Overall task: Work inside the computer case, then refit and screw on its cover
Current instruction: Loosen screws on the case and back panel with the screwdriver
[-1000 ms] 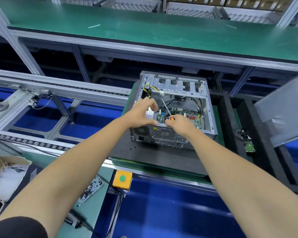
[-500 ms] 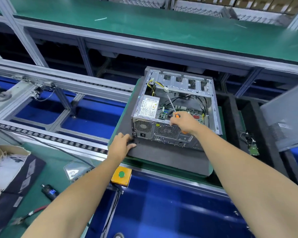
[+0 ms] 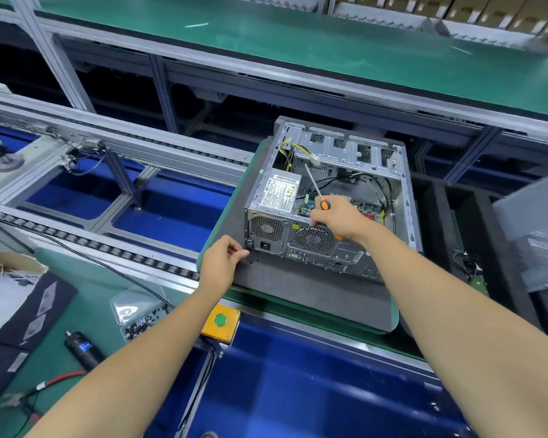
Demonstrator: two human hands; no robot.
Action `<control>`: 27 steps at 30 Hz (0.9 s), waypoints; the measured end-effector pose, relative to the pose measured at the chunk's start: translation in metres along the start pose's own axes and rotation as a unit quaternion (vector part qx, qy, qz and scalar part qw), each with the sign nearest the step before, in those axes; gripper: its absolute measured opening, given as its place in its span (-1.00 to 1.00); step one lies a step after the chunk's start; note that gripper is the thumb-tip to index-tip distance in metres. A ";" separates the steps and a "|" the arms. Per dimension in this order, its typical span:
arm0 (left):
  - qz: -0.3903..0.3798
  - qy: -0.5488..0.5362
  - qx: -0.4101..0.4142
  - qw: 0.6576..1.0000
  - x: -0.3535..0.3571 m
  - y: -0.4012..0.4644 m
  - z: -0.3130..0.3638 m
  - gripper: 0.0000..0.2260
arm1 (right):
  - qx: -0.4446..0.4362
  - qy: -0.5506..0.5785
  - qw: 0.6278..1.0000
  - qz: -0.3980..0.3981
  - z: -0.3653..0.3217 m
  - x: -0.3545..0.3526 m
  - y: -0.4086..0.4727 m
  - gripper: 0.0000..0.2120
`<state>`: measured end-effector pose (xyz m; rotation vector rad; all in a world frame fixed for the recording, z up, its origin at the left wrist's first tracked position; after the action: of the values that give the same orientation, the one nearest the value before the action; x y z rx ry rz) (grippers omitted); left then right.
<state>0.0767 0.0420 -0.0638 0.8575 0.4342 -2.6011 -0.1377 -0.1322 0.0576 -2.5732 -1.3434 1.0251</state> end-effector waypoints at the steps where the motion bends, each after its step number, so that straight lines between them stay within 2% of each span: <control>1: 0.016 -0.037 0.020 0.999 0.002 -0.004 0.003 -0.89 | 0.005 0.004 1.000 -0.001 0.001 -0.001 0.002 -0.67; 6: 0.014 -0.194 0.125 0.973 0.027 -0.021 0.044 -0.86 | 0.032 0.001 0.999 -0.003 -0.001 -0.002 0.009 -0.72; 8: 0.029 -0.232 0.144 0.962 0.037 -0.024 0.064 -0.86 | 0.045 0.000 0.999 0.002 -0.001 0.000 0.011 -0.80; 14: 0.095 -0.318 0.171 0.928 0.053 -0.021 0.101 -0.92 | 0.047 0.008 0.999 0.002 0.000 0.000 0.013 -0.83; 22: 0.127 -0.313 0.158 0.928 0.063 -0.011 0.109 -0.86 | 0.020 0.007 1.000 0.009 0.003 0.002 0.012 -0.65; 27: 0.134 -0.295 0.159 0.933 0.067 -0.012 0.107 -0.85 | 0.019 0.022 1.000 0.012 0.004 0.001 0.012 -0.67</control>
<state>-0.0324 -0.0062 -0.0203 0.1643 -0.2619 -2.5306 -0.1309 -0.1392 0.0499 -2.5749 -1.2735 0.9823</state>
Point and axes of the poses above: each hand's wrist, its own y-axis towards the middle knuckle, its own x-axis out of the palm, z = x × y, the point moved 2 cm from there along y, towards the middle knuckle, and after that the axes turned 13 degrees about -z, right-handed, at the moved point
